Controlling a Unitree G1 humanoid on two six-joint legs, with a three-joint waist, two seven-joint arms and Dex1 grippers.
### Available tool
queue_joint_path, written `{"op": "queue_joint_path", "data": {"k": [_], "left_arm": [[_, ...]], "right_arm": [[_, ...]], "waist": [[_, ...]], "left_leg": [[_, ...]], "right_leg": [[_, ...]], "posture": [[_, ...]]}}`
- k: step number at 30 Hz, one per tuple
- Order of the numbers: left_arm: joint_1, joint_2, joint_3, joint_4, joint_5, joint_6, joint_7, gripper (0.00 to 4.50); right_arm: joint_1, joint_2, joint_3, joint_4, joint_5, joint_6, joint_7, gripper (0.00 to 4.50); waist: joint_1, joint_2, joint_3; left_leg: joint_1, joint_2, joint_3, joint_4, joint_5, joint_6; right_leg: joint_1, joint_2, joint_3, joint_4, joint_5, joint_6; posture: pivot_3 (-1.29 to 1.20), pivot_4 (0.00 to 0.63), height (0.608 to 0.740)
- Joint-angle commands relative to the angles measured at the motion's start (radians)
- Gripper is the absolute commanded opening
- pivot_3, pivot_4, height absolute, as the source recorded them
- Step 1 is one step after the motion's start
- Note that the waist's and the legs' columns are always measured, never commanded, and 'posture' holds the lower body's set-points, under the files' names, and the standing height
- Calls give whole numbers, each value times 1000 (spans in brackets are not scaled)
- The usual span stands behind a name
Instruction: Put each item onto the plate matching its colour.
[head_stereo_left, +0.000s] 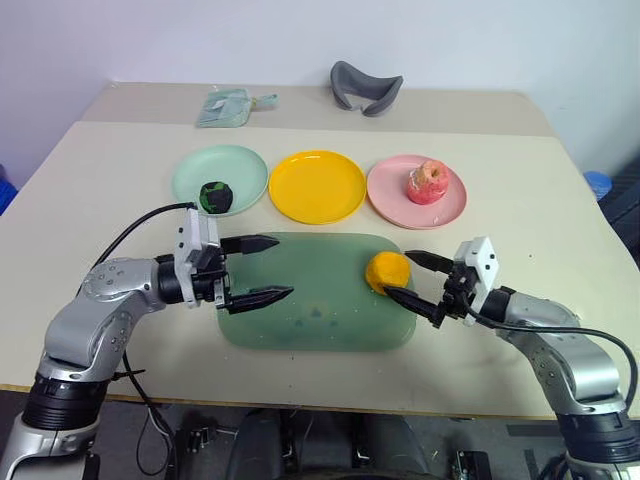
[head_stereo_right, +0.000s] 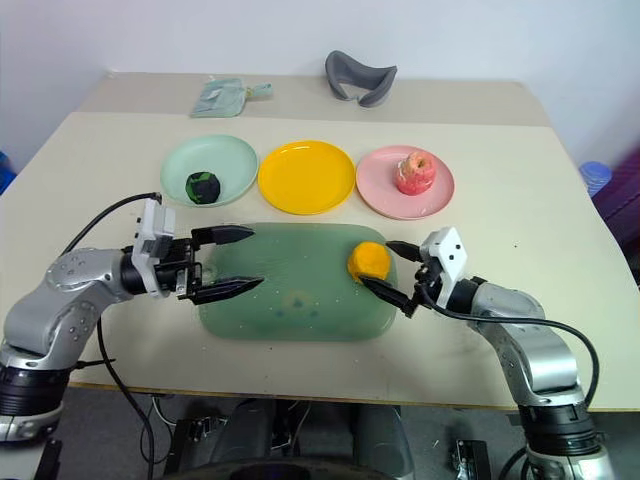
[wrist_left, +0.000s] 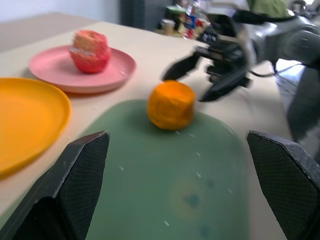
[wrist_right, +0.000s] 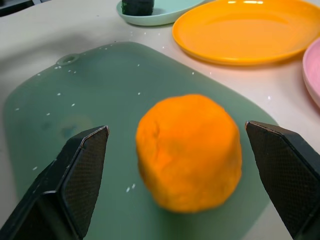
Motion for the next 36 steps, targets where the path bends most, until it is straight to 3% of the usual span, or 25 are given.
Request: {"op": "queue_joint_path", "data": {"k": [1,14,16,19,22,30,36], "left_arm": [[8,25,27,-32,-15,-27,-45,4500],[-2,52,27,-33,-8,-41,-79,4500],[-6,51,27,-30,-8,-41,-78,4500],[-7,52,28,-29,-2,-41,-72,4500],[-8,42,36,-26,0,-41,-50,4500],[3,-119,60,2,90,-12,299,4500],[-26,-254,51,11,220,-6,585,4500]], "right_arm": [[-20,8,6,6,-21,-42,-2,4447],[-46,46,60,123,-74,-118,19,4447],[-55,52,59,140,-83,-126,14,3947],[-63,55,58,151,-87,-137,15,2841],[-79,65,51,148,-81,-139,6,2804],[-337,198,99,269,-141,-157,-89,2804],[-592,335,151,594,-246,-293,-144,2804]], "waist": [[3,0,0],[1,0,0],[1,0,0],[0,0,0],[0,0,0],[-5,0,0],[0,0,0]], "left_leg": [[0,0,0,0,0,0],[0,0,0,0,0,0],[0,0,0,0,0,0],[0,0,0,0,0,0],[0,0,0,0,0,0],[0,0,0,0,0,0],[0,0,0,1,0,0]], "right_leg": [[0,0,0,0,0,0],[0,0,0,0,0,0],[0,0,0,0,0,0],[0,0,0,0,0,0],[0,0,0,0,0,0],[0,0,0,1,0,0],[0,0,0,1,0,0]], "posture": [[0,150,740],[0,150,740],[0,150,740],[0,150,740],[0,150,740],[0,150,740],[0,150,740]]}}
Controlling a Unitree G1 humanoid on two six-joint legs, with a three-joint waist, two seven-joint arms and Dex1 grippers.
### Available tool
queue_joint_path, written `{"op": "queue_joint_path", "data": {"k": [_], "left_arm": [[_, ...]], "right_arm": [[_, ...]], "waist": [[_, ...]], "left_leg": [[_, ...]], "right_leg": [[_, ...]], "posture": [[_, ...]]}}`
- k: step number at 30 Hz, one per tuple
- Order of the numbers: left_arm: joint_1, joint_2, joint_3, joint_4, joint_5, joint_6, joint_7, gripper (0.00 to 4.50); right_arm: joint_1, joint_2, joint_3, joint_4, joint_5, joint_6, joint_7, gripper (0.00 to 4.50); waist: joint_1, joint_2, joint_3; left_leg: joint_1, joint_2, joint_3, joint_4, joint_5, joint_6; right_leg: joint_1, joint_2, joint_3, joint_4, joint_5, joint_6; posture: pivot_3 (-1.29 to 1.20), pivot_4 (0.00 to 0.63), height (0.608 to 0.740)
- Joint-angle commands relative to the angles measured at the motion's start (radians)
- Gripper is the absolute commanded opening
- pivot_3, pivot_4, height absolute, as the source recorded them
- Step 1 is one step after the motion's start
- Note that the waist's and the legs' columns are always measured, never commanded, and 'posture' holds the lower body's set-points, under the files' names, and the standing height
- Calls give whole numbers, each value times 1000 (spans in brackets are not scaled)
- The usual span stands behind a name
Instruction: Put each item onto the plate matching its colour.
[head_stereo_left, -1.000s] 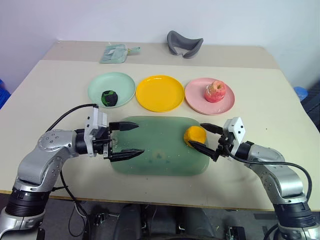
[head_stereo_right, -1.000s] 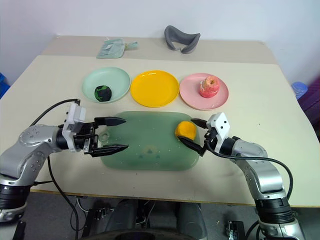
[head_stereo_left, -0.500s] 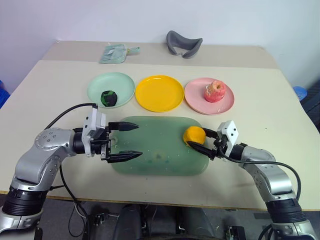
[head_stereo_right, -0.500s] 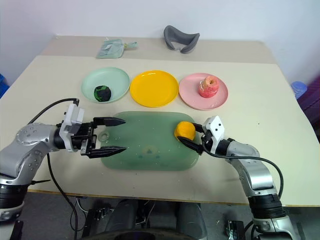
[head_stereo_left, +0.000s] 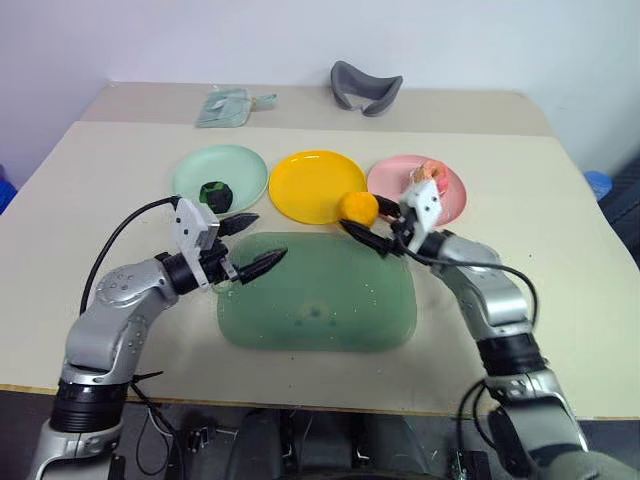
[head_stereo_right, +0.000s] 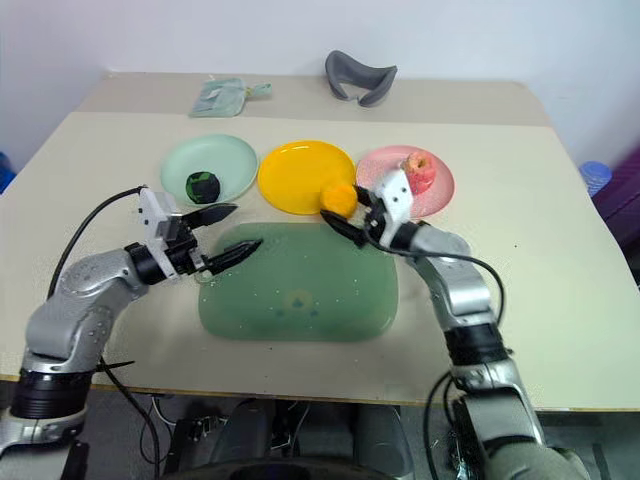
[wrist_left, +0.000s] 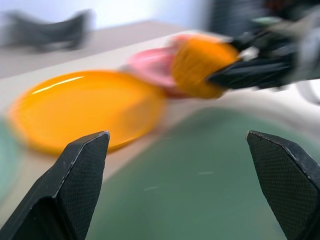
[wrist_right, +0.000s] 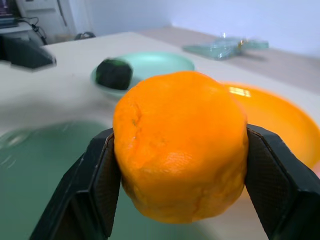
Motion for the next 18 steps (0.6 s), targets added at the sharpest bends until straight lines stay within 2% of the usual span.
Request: {"op": "queue_joint_path", "data": {"k": [1,5,9,15,16,17,18], "left_arm": [[-32,-68,18,-18,58,10,171,4500],[-47,-122,22,-18,105,24,282,4500],[-26,-139,19,-39,116,23,317,4500],[28,-133,2,-72,141,-7,322,4500],[32,-133,0,-77,145,-6,323,4500],[35,-135,-3,-82,147,-4,324,4500],[37,-136,-6,-88,149,-3,323,4500]], "right_arm": [[-121,55,19,181,-62,-122,-19,2804],[-278,125,-5,458,-93,-246,-53,2804],[-393,150,-9,692,-144,-355,-103,2804],[-481,177,-30,913,-176,-408,-141,2804],[-487,178,-31,935,-186,-417,-152,3870],[-491,178,-33,951,-192,-424,-159,4271],[-493,179,-36,962,-197,-430,-161,4459]], "waist": [[2,0,0],[-5,0,0],[-7,0,0],[-9,0,0],[-8,0,0],[-8,0,0],[-8,0,0]], "left_leg": [[0,0,0,0,0,0],[0,0,0,0,0,0],[0,0,1,0,0,0],[0,0,1,0,0,0],[0,0,1,0,0,0],[0,0,2,0,0,0],[0,0,2,0,0,0]], "right_leg": [[0,0,0,0,0,0],[0,0,0,0,0,0],[0,0,0,0,0,0],[-1,0,0,1,0,0],[-1,0,0,1,0,0],[0,0,0,1,0,0],[0,0,0,1,0,0]], "posture": [[0,150,740],[0,150,740],[0,150,740],[0,150,740],[0,150,740],[0,150,740],[0,150,740]]}}
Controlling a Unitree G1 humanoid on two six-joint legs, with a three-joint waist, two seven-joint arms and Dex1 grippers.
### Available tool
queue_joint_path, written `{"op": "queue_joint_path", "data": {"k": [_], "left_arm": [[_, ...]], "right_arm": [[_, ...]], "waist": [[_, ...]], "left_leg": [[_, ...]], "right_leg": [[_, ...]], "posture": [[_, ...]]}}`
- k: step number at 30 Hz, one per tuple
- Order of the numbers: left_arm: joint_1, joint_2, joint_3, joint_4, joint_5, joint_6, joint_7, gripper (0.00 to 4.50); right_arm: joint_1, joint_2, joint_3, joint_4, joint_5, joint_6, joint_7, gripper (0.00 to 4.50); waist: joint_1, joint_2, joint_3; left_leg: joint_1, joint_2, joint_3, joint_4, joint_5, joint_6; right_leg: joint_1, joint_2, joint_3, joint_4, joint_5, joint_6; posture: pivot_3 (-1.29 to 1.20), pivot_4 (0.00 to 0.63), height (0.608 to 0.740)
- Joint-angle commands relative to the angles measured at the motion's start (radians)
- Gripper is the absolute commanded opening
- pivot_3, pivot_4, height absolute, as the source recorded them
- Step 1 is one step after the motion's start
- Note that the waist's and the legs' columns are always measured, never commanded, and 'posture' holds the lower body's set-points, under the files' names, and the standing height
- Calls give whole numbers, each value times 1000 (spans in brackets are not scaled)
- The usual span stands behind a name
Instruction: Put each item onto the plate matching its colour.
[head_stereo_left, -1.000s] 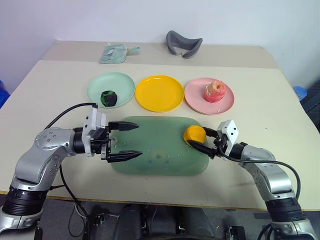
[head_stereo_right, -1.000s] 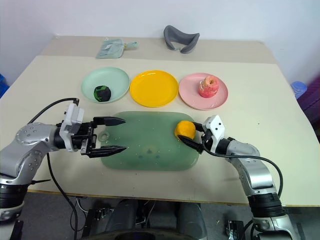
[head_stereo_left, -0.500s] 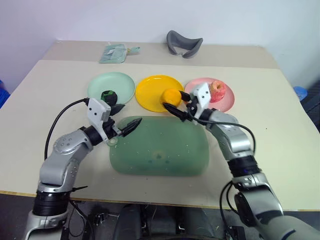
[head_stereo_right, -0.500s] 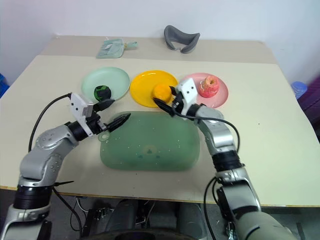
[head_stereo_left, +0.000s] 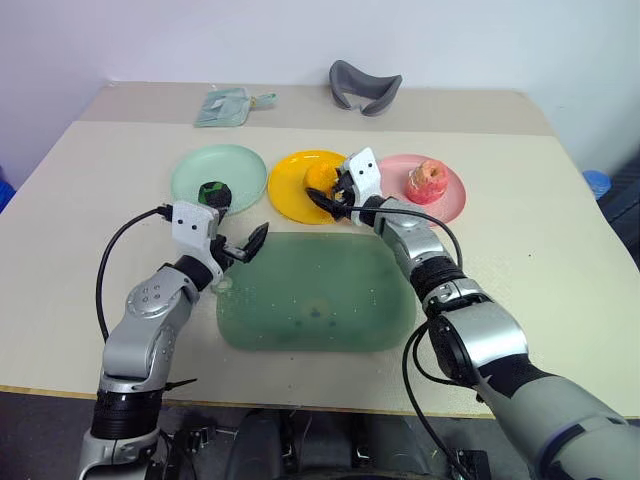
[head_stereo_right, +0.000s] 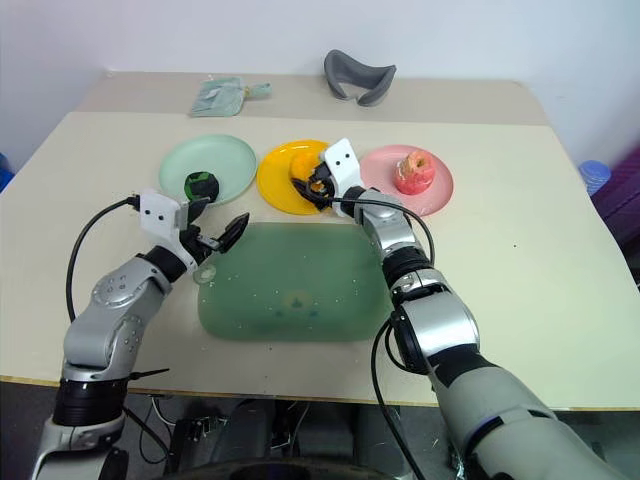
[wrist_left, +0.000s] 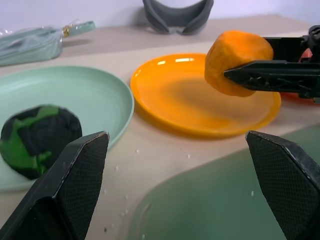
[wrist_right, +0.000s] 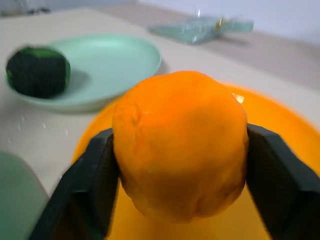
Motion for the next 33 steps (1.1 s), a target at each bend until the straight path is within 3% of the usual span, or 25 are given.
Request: {"op": "queue_joint_path", "data": {"k": [1,6,8,13,16,19,26,33], "left_arm": [[4,-3,-4,-71,-2,-14,-4,4500],[6,4,-24,-99,16,1,-3,4500],[14,14,-37,-87,45,-59,-21,4500],[27,23,-22,-60,31,-109,-73,4500],[26,57,18,-31,-27,-149,-179,4500],[62,103,64,-40,-103,-163,-284,4500],[123,219,138,-63,-225,-104,-424,4500],[156,251,132,-101,-264,-60,-452,4500]], "right_arm": [[-43,3,-19,24,-23,-48,-24,4459],[13,-54,-64,-112,8,-78,-12,4459],[99,-92,-83,-286,47,-28,36,4459],[375,-197,-104,-804,128,192,76,4459],[635,-292,-195,-1151,209,331,62,4459],[817,-360,-299,-1357,290,463,36,4459],[1137,-462,-503,-1541,392,518,87,4459],[1241,-452,-537,-1544,408,463,117,4459]], "waist": [[0,0,0],[2,0,0],[6,0,0],[6,0,0],[11,0,0],[7,0,0],[8,0,0],[9,0,0]], "left_leg": [[0,0,0,0,0,0],[0,0,0,0,0,0],[0,0,-1,0,0,0],[0,0,-1,-1,0,0],[0,0,-1,-1,0,0],[0,0,-1,-2,0,0],[1,0,-2,-1,0,0],[1,-1,-2,-1,0,0]], "right_leg": [[0,0,0,0,0,0],[0,0,0,0,0,0],[0,-1,0,0,0,0],[0,-1,0,-1,0,0],[0,0,0,-1,0,0],[0,-1,0,-1,0,0],[1,0,0,-1,0,0],[2,0,1,-2,0,0]], "posture": [[0,150,740],[0,150,740],[0,150,740],[0,150,740],[0,150,740],[0,150,740],[0,150,740],[0,150,740]]}}
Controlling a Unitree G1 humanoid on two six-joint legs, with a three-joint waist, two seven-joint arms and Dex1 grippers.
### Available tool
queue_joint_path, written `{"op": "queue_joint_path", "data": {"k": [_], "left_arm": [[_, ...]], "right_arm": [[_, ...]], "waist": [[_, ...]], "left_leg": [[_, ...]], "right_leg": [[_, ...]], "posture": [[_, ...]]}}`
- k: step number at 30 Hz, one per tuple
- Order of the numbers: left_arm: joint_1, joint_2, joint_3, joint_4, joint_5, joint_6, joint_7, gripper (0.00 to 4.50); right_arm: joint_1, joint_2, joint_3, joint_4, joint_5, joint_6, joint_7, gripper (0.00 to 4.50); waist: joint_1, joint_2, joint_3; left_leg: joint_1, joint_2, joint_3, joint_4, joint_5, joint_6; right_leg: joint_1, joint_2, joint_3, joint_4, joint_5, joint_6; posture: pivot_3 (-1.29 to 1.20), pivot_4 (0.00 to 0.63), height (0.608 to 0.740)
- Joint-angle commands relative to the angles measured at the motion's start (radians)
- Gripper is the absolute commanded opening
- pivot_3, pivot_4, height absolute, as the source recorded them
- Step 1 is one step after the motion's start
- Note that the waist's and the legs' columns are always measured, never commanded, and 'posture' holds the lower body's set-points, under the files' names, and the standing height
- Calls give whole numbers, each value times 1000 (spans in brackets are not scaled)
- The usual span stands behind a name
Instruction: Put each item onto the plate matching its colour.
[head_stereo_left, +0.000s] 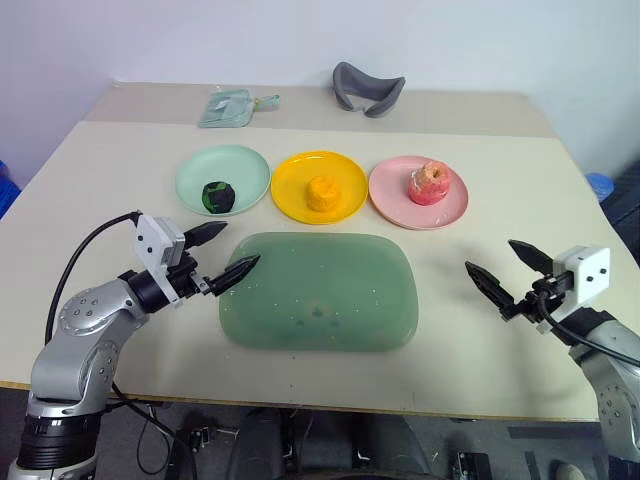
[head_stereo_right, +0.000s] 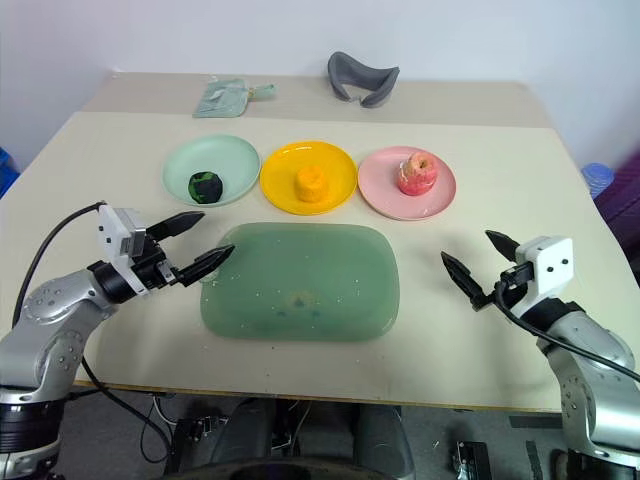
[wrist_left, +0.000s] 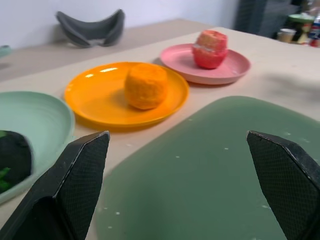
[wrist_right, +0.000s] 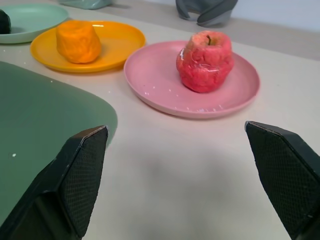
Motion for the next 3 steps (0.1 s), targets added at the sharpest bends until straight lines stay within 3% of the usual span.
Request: {"op": "queue_joint_path", "data": {"k": [1,3], "left_arm": [[5,18,14,-45,-25,16,-7,4500],[3,23,15,-49,-29,28,-4,4500]], "right_arm": [[23,0,-25,-22,6,-50,13,4459],[31,1,-21,-10,2,-66,17,4459]], "waist": [[0,0,0],[0,0,0]], "left_leg": [[0,0,0,0,0,0],[0,0,0,0,0,0]], "right_leg": [[0,0,0,0,0,0],[0,0,0,0,0,0]], "posture": [[0,150,740],[0,150,740]]}}
